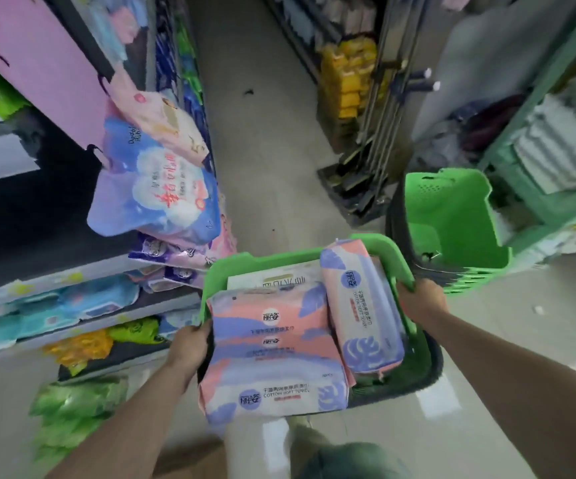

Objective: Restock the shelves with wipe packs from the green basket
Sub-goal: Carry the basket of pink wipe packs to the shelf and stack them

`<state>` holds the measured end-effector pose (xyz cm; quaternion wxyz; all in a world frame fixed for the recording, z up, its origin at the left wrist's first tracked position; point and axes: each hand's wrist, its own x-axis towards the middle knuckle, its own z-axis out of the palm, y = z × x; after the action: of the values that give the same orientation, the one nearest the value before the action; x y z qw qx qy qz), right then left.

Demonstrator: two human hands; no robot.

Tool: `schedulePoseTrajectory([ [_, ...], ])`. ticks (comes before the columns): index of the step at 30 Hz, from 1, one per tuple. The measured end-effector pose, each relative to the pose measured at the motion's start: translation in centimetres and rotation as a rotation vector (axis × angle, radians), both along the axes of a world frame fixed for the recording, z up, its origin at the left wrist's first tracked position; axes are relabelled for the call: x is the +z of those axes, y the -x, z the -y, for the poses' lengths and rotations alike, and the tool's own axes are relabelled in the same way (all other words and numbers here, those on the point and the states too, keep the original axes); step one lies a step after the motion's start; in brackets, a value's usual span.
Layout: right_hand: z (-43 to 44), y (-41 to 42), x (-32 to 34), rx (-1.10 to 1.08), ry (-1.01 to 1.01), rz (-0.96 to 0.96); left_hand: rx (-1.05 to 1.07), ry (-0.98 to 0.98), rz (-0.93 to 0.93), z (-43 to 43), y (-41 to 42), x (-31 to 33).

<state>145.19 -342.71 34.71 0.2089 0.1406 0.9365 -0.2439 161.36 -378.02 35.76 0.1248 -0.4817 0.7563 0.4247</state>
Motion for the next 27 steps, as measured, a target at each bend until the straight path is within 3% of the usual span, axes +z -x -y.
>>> schedulePoseTrajectory([
  [11, -2.1, -2.4, -2.0, -0.352, -0.073, 0.029, -0.39, -0.134, 0.02, 0.3, 9.3, -3.1],
  [18, -1.2, -9.8, -3.1, -0.618, -0.086, 0.031, -0.651, -0.078, 0.135, 0.6, 13.9, -4.4],
  [27, 6.7, -23.3, -4.7, -0.997, -0.113, 0.008, -0.945, -0.11, 0.133, 2.4, 15.8, -6.8],
])
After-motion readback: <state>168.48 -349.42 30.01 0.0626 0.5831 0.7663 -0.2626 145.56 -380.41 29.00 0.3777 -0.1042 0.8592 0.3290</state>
